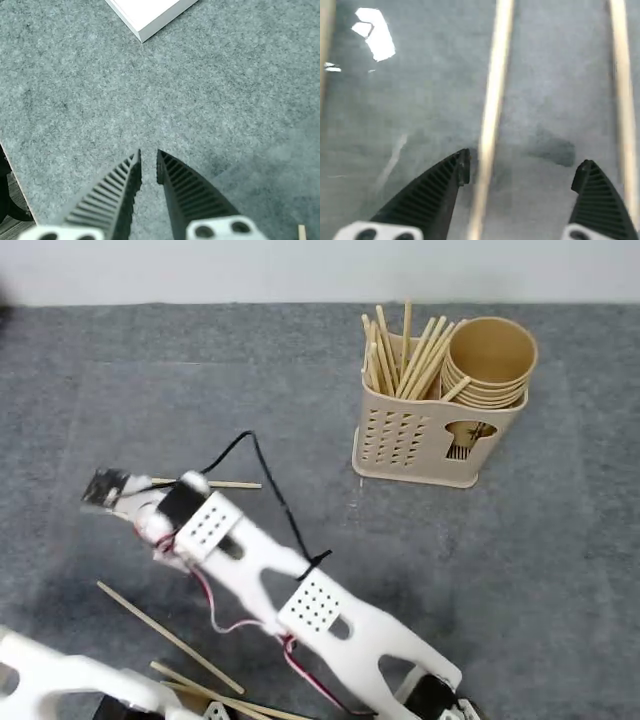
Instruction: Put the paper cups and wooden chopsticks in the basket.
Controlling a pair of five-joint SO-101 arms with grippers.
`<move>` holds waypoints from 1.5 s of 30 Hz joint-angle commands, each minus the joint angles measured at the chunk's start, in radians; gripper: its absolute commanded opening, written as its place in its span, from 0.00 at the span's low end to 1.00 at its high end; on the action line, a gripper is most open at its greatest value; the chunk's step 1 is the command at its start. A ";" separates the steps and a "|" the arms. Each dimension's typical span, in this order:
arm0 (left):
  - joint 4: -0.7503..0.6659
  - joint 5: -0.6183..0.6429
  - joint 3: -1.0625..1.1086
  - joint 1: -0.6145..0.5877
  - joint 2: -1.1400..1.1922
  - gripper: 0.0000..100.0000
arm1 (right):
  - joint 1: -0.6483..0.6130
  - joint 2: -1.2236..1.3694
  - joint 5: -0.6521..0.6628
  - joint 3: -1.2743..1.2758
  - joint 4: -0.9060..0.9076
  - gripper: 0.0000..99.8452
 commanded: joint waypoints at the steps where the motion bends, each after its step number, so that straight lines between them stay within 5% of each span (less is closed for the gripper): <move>1: -0.020 -0.002 -0.010 0.006 -0.012 0.05 | 0.090 -0.005 0.063 -0.051 -0.091 0.34; 19: -0.021 -0.002 -0.010 0.006 -0.012 0.05 | 0.156 0.070 0.098 -0.048 -0.171 0.34; 27: -0.017 -0.002 -0.010 0.006 -0.012 0.05 | 0.154 0.064 0.097 -0.044 -0.130 0.08; 45: -0.017 -0.002 -0.010 0.006 -0.014 0.05 | 0.156 -0.001 0.097 -0.048 0.099 0.01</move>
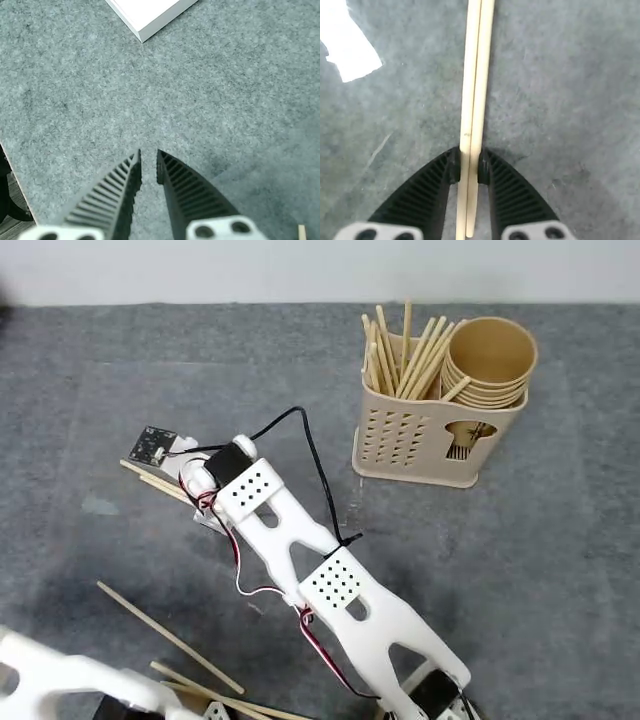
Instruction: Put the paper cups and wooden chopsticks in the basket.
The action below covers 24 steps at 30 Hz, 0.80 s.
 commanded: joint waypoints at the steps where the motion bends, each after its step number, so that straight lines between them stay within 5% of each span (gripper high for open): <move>1: -0.017 -0.002 -0.010 0.006 -0.014 0.05 | 0.005 -0.045 0.003 -0.003 0.051 0.01; 12: -0.023 -0.005 -0.013 0.005 -0.018 0.05 | 0.024 -0.079 -0.057 0.061 0.056 0.01; 24: -0.023 -0.005 -0.013 0.005 -0.018 0.05 | 0.019 -0.507 -0.112 0.687 0.051 0.01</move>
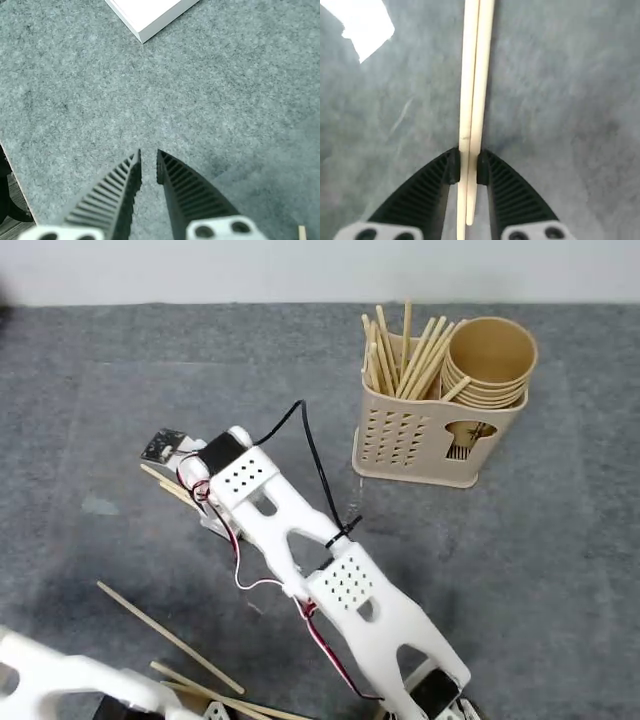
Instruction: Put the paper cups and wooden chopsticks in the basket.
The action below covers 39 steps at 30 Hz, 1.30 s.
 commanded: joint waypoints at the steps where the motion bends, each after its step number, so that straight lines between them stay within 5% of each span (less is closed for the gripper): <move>1: -0.020 -0.005 -0.013 0.005 -0.018 0.05 | 0.013 -0.199 -0.012 0.199 0.048 0.01; 11: -0.020 -0.005 -0.012 0.005 -0.018 0.05 | -0.004 -0.446 -0.083 0.601 0.012 0.02; 22: -0.020 -0.003 -0.012 0.006 -0.014 0.05 | -0.125 -0.490 -0.086 0.608 -0.157 0.40; 35: -0.020 -0.003 -0.010 0.006 -0.012 0.05 | -0.156 -0.352 -0.078 0.606 -0.463 0.40; 39: -0.020 -0.003 -0.010 0.006 -0.012 0.05 | -0.147 -0.300 -0.078 0.606 -0.461 0.32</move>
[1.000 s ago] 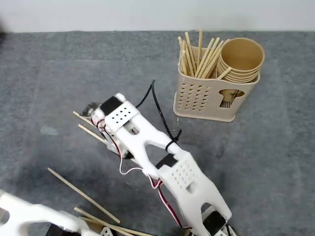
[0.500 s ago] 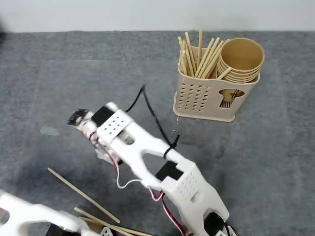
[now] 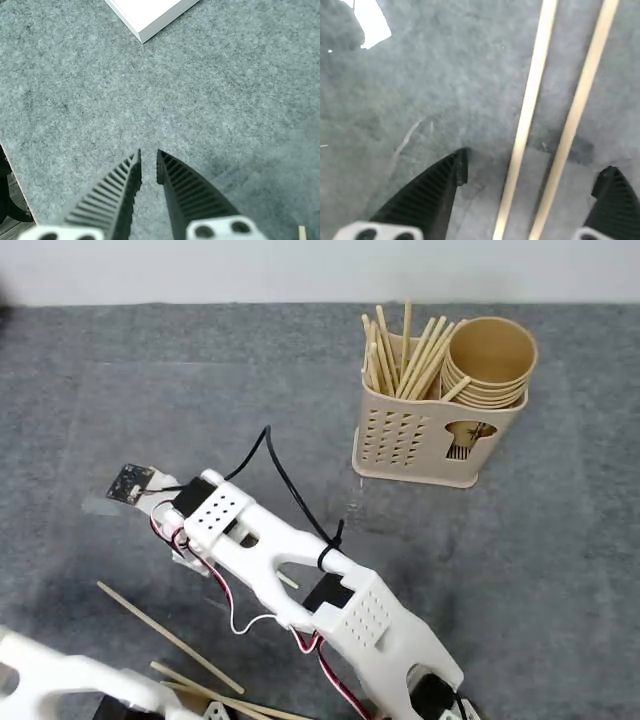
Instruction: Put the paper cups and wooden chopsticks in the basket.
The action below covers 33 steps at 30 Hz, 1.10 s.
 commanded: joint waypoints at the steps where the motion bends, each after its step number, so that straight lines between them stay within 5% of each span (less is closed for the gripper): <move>1: -0.020 -0.003 -0.010 0.006 -0.012 0.05 | 0.010 0.021 -0.005 -0.006 -0.012 0.28; 12: -0.020 -0.003 -0.010 0.006 -0.012 0.05 | 0.016 0.071 -0.006 -0.005 0.111 0.00; 33: -0.014 -0.003 -0.010 0.006 -0.012 0.05 | 0.053 -0.274 -0.058 -0.018 0.495 0.01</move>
